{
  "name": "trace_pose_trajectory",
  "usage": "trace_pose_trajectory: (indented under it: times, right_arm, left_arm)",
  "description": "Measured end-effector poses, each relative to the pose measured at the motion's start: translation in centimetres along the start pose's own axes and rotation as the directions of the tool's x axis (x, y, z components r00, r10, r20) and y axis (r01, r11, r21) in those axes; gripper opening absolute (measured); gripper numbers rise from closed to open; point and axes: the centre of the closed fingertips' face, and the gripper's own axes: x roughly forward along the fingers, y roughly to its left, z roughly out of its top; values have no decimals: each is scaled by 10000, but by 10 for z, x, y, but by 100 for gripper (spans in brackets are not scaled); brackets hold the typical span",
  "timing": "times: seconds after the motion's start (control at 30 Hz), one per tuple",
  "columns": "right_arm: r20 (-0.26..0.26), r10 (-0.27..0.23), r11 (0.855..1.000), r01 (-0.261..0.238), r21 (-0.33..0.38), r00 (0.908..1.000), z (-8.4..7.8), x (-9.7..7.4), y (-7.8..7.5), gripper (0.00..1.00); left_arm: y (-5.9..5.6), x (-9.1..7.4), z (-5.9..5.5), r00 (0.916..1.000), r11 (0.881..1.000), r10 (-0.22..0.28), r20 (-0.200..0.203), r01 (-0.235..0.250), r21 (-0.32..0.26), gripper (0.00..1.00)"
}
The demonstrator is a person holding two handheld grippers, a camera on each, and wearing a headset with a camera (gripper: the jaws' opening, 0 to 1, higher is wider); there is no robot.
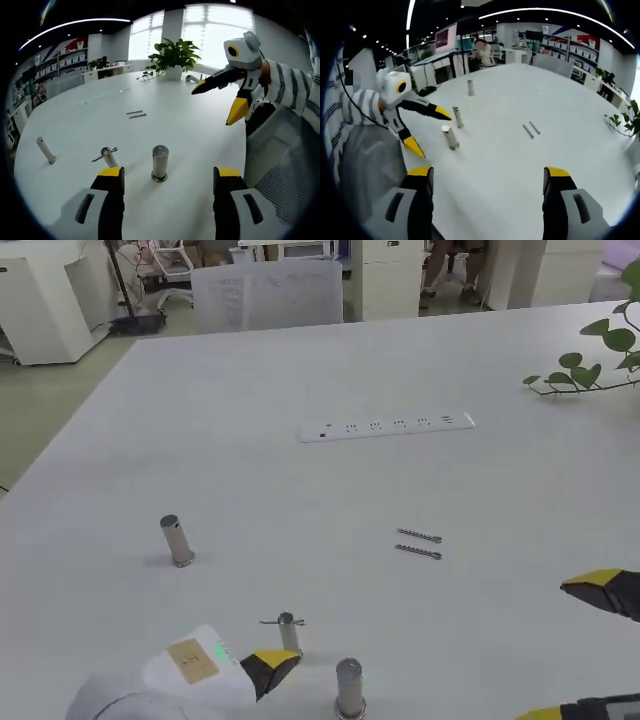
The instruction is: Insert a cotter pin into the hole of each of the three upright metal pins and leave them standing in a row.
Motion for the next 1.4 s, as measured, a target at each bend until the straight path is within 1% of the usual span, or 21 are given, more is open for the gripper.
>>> trace_pose_trajectory:
  times: [0.1, 0.17, 0.23, 0.27, 0.3, 0.33, 0.37, 0.4, 0.47, 0.57, 0.63, 0.7, 0.8, 0.83, 0.9, 1.03, 1.1, 1.13, 1.23, 1.33, 1.4]
  right_arm:
    - [-179, 105, 9994, -111, -314, 9998, 4, 4, -4, 88]
    - [-329, 107, 9985, -124, -525, 9994, 6, 6, -6, 87]
    - [-438, 93, 9964, -130, -838, 9990, 10, 8, -9, 86]
    - [-483, 60, 9955, -105, -937, 9988, 12, 9, -11, 85]
    - [-528, 56, 9943, -112, -1060, 9986, 15, 10, -13, 85]
    - [-574, 77, 9933, -142, -1149, 9983, 16, 11, -14, 84]
    - [-641, 108, 9919, -188, -1255, 9979, 19, 13, -16, 83]
    - [-653, 84, 9916, -167, -1280, 9978, 21, 14, -18, 82]
    - [-834, 116, 9941, -205, -1069, 9965, 23, 17, -23, 77]
    - [-751, 170, 9950, -242, -968, 9970, 30, 23, -31, 72]
    - [-839, 247, 9953, -324, -912, 9962, 32, 28, -36, 68]
    - [-1128, 202, 9939, -322, -1057, 9934, 31, 32, -42, 63]
    - [-1677, -42, 9865, -234, -1622, 9858, 27, 38, -54, 62]
    - [-1736, 10, 9847, -312, -1716, 9848, 28, 41, -56, 61]
    - [-1776, 122, 9851, -423, -1668, 9840, 30, 46, -59, 58]
    - [-1936, 349, 9837, -679, -1664, 9805, 34, 58, -62, 54]
    - [-2094, 492, 9769, -907, -1933, 9766, 37, 64, -62, 53]
    - [-2130, 534, 9752, -968, -1992, 9756, 38, 67, -62, 52]
    - [-2354, 836, 9698, -1333, -2040, 9683, 42, 77, -60, 47]
    - [-2378, 966, 9649, -1496, -2158, 9665, 46, 87, -60, 45]
    - [-2549, 994, 9608, -1594, -2269, 9618, 47, 93, -62, 44]
  left_arm:
    - [-4, -4, 3, 9996, 9998, -183, 191, 184, -13, 88]
    - [-6, -7, 3, 9994, 9995, -307, 183, 306, 52, 94]
    - [-8, -9, 1, 9992, 9993, -378, 138, 378, 49, 96]
    - [-7, -9, -2, 9993, 9994, -335, 144, 336, -85, 100]
    - [-6, -9, -3, 9995, 9996, -228, 221, 231, -144, 100]
    - [-5, -9, -5, 9995, 9996, -239, 211, 243, -167, 100]
    - [-9, -9, -10, 9988, 9981, -481, 32, 482, -394, 100]
    - [-8, -9, -13, 9990, 9983, -449, -83, 446, -366, 100]
    - [-8, -10, -16, 9991, 9990, -385, -191, 381, -222, 100]
    - [-9, -12, -19, 9986, 9989, -420, -322, 413, -207, 100]
    - [-8, -13, -20, 9984, 9990, -418, -379, 412, -176, 100]
    - [-8, -15, -20, 9983, 9990, -420, -394, 414, -141, 100]
    - [-8, -16, -20, 9983, 9991, -427, -407, 424, -92, 100]
    - [-8, -17, -20, 9982, 9990, -432, -416, 428, -106, 100]
    - [-9, -18, -20, 9982, 9990, -436, -410, 431, -123, 100]
    - [-7, -20, -19, 9983, 9993, -370, -439, 367, -72, 100]
    - [-7, -20, -19, 9983, 9994, -356, -463, 354, -68, 100]
    - [-7, -20, -19, 9982, 9993, -360, -477, 357, -66, 100]
    - [-6, -21, -21, 9978, 9993, -363, -549, 357, -121, 100]
    - [-5, -22, -23, 9980, 9992, -338, -540, 324, -251, 100]
    - [-3, -22, -26, 9978, 9992, -292, -595, 275, -303, 100]
